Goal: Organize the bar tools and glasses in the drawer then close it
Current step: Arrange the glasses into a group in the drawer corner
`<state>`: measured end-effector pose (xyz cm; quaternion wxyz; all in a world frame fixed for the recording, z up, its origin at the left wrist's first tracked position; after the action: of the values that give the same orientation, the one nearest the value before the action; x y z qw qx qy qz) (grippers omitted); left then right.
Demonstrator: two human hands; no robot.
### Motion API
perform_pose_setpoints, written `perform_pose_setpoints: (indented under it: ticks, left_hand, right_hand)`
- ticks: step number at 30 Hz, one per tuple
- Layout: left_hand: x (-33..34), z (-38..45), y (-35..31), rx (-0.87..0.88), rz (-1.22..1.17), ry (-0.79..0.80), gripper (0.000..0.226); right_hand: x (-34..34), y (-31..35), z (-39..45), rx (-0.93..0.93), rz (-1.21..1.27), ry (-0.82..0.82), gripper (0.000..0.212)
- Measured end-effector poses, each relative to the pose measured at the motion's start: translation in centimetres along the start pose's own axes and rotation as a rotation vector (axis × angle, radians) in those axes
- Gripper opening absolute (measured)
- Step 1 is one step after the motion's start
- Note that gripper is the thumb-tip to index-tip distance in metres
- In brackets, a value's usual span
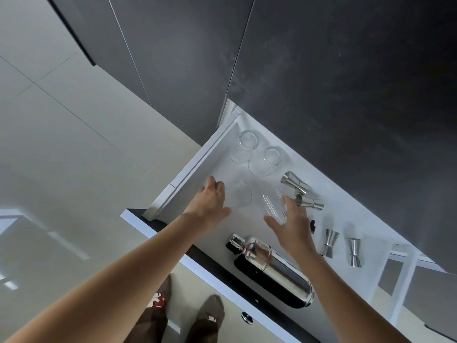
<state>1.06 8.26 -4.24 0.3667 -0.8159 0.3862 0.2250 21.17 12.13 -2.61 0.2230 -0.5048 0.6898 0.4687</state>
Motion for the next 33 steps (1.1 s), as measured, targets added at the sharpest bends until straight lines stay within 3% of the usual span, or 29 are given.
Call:
perform_pose_setpoints:
  ticks: [7,20,25,29,31,33]
  left_hand:
    - [-3.3,1.1,-1.9,0.087,0.224,-0.246,0.048]
    - [-5.0,3.6,-3.5,0.137,0.411,-0.373,0.051]
    - [-4.9,4.7,-3.3,0.181,0.308,-0.363,0.061]
    - [-4.8,4.3,-3.3,0.188,0.197,-0.359,0.074]
    - [-5.1,2.8,-3.5,0.191,0.162,-0.461,0.078]
    - [-5.1,0.3,-4.4,0.267,0.167,-0.6,0.065]
  right_hand:
    - [-0.7,3.5,1.5,-0.149,-0.164,-0.114,0.05]
    - [1.4,8.4,3.6,-0.304,-0.248,-0.192,0.053]
    - [1.0,8.6,4.0,-0.293,-0.207,-0.241,0.051]
    - [1.0,7.3,3.4,-0.3,-0.068,-0.187,0.063]
    - [0.6,6.0,2.4,-0.299,-0.029,-0.191,0.065]
    - [-0.1,3.6,1.0,-0.253,-0.018,-0.216,0.057]
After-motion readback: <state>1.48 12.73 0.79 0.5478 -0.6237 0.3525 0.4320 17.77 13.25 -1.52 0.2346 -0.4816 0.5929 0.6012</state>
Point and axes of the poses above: each hand's wrist, its own z-axis towards the middle knuckle, its own x-axis out of the palm, y = z × x, the point moved 7 cm from there along z, towards the middle knuckle, and after that the axes turned 5 degrees about -x, right-handed, at the moved point
